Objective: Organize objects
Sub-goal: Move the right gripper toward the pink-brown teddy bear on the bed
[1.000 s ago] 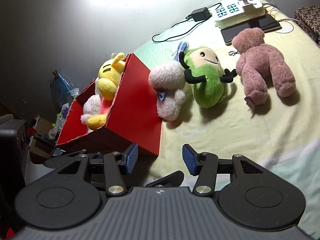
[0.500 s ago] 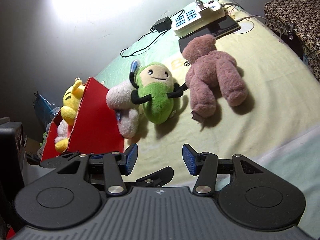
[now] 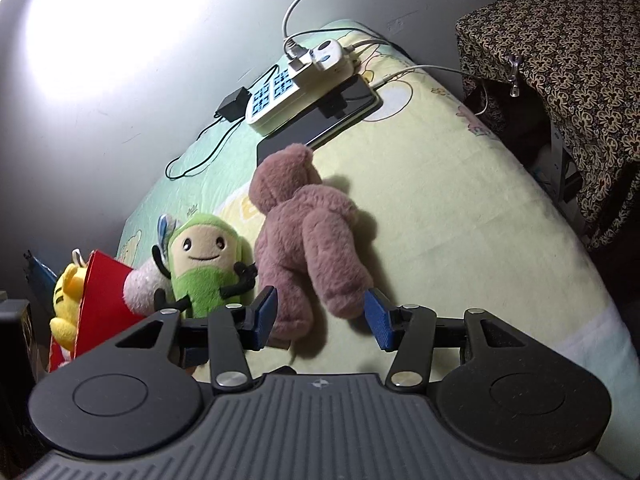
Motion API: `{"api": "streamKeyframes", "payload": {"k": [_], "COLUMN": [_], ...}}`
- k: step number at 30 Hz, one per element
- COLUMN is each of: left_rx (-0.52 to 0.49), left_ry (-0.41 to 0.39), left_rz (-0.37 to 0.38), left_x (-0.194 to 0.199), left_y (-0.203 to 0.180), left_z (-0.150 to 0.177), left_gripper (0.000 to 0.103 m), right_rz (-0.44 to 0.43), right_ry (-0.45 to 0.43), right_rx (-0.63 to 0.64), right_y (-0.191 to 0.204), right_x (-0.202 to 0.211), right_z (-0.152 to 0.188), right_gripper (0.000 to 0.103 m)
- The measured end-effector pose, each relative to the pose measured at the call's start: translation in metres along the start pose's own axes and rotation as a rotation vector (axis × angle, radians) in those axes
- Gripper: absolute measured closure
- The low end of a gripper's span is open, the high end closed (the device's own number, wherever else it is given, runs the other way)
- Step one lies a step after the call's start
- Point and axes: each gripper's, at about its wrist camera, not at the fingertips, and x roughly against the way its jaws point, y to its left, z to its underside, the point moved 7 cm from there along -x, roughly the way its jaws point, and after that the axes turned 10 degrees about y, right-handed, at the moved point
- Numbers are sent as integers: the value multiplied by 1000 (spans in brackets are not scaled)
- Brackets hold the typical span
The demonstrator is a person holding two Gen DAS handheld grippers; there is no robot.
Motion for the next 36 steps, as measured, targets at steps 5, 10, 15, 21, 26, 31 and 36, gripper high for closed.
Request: {"api": "streamKeyframes", "payload": {"k": [5, 10, 15, 21, 26, 31, 36], "left_rx": [-4, -14, -23, -47, -33, -18, -34], "left_ry": [15, 28, 40, 32, 40, 40, 47], "left_rz": [38, 54, 73, 61, 63, 67, 79], "left_x": [-10, -21, -27, -29, -28, -21, -15], "left_y": [-4, -7, -9, -12, -9, -6, -8], "left_z": [-9, -16, -17, -18, -17, -11, 2], "left_gripper": [8, 9, 9, 9, 10, 10, 10], "right_rz": [5, -13, -31, -56, -73, -71, -60], "right_ry": [18, 44, 55, 77, 98, 114, 119], "right_rx": [-20, -15, -1, 33, 19, 48, 53], "right_y": [-8, -7, -4, 2, 2, 6, 6], "right_x": [-16, -33, -44, -50, -48, -41, -31], "right_z": [-15, -24, -29, -28, -21, -7, 12], "right_gripper": [50, 50, 51, 61, 70, 72, 72]}}
